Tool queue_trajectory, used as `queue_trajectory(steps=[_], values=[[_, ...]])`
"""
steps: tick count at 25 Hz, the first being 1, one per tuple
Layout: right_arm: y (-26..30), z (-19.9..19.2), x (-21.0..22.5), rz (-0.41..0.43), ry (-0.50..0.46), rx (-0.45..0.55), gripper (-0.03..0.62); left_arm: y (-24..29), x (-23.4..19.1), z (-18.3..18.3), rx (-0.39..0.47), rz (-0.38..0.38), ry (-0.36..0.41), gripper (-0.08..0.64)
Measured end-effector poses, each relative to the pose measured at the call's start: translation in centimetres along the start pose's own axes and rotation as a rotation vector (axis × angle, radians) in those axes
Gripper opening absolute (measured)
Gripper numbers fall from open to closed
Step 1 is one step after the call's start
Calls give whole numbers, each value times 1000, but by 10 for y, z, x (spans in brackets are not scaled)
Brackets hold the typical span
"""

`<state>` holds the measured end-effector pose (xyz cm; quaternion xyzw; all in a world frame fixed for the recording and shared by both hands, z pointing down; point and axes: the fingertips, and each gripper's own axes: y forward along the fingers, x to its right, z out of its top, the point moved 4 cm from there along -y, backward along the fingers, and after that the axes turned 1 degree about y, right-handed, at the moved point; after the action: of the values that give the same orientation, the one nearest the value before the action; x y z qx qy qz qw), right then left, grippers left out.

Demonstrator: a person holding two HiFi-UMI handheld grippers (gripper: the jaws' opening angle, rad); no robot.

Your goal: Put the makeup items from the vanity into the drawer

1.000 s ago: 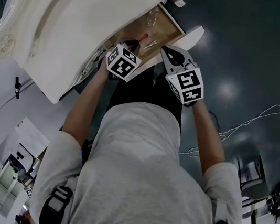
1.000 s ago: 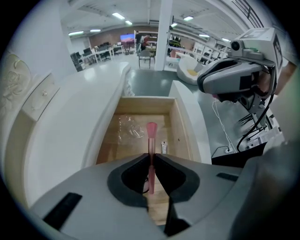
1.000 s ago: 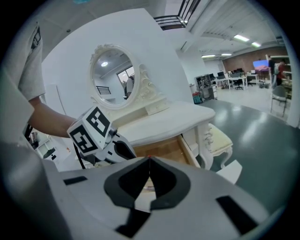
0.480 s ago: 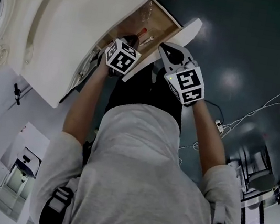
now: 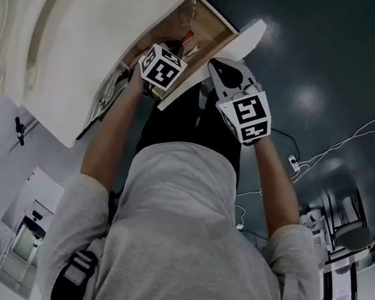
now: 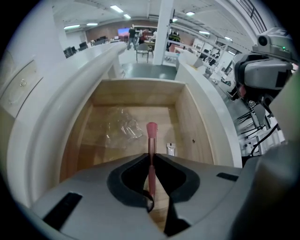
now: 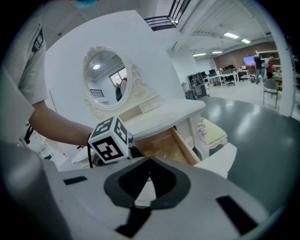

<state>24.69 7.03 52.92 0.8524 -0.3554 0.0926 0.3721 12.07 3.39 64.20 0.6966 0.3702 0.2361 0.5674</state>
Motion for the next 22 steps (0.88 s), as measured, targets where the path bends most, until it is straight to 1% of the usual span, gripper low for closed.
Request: queue_trajectory(steps=[12, 22], values=[[-2, -15, 5, 1, 26, -16, 15, 21, -4, -3, -35, -10, 9, 49], [-4, -22, 6, -5, 38, -22, 15, 29, -3, -2, -46, -24, 13, 49]])
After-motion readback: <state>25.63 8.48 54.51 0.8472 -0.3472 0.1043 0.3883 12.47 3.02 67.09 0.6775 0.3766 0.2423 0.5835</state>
